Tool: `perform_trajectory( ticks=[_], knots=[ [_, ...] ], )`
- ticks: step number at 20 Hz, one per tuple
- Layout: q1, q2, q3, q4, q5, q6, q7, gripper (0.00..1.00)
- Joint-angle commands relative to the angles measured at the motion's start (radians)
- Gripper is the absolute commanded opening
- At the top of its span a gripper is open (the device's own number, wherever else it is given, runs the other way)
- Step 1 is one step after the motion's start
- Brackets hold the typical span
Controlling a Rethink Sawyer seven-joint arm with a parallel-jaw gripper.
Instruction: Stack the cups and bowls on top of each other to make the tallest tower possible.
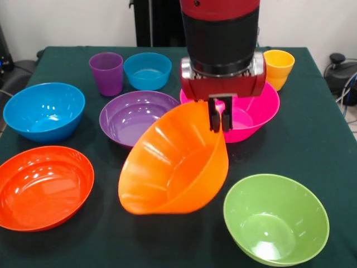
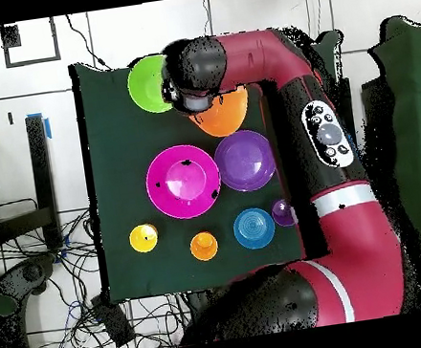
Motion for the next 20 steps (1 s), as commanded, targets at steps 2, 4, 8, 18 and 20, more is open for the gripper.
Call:
perform_trajectory(
  ticks=[2,4,8,18,20],
  knots=[
    [-0.035,-0.210,-0.005,0.186,0.058,0.151,-0.155,0.00],
    [-0.040,-0.279,-0.009,0.232,0.091,0.180,-0.126,0.00],
    [-0.023,-0.323,-0.011,0.240,0.112,0.208,-0.088,0.00],
    [-0.019,-0.373,-0.023,0.363,0.149,0.098,-0.024,0.00],
    [-0.016,-0.391,-0.025,0.404,0.160,0.067,-0.005,0.00]
  ],
)
